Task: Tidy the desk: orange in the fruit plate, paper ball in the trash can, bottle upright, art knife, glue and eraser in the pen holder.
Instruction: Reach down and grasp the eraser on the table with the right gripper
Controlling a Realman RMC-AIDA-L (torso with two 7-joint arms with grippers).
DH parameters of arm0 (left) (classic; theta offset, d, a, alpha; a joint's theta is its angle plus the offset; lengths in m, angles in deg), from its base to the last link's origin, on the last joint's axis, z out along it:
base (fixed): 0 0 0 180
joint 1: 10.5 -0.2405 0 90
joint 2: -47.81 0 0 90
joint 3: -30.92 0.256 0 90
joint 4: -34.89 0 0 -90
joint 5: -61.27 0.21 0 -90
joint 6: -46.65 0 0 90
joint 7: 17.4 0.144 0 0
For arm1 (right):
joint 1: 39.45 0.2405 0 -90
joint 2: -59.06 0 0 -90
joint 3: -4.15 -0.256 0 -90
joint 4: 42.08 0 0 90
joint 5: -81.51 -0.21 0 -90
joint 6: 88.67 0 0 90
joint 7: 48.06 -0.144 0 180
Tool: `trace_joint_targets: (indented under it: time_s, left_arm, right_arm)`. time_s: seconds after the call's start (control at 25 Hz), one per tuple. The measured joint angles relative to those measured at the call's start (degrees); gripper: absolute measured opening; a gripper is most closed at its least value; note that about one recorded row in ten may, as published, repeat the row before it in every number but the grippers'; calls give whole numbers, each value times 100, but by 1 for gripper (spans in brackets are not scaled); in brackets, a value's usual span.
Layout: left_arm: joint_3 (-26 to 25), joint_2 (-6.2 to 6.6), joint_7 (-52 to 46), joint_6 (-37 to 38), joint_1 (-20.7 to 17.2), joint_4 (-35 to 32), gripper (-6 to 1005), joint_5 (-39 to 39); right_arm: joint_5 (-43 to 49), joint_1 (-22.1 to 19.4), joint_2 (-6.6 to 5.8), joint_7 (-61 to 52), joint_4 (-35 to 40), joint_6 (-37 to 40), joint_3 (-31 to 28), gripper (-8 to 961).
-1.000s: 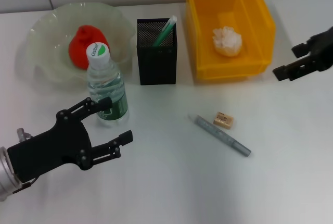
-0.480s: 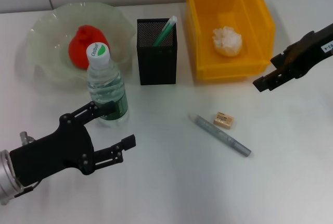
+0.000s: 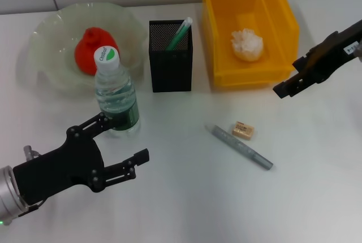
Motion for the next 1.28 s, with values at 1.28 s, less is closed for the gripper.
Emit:
trace_joint_targets:
  time_s: [1.28]
  left_arm:
    - [68,-43,18,-23,15,47,847,9]
  right_arm:
    - [939,648,251,-114,-1380,-1177,2554,840]
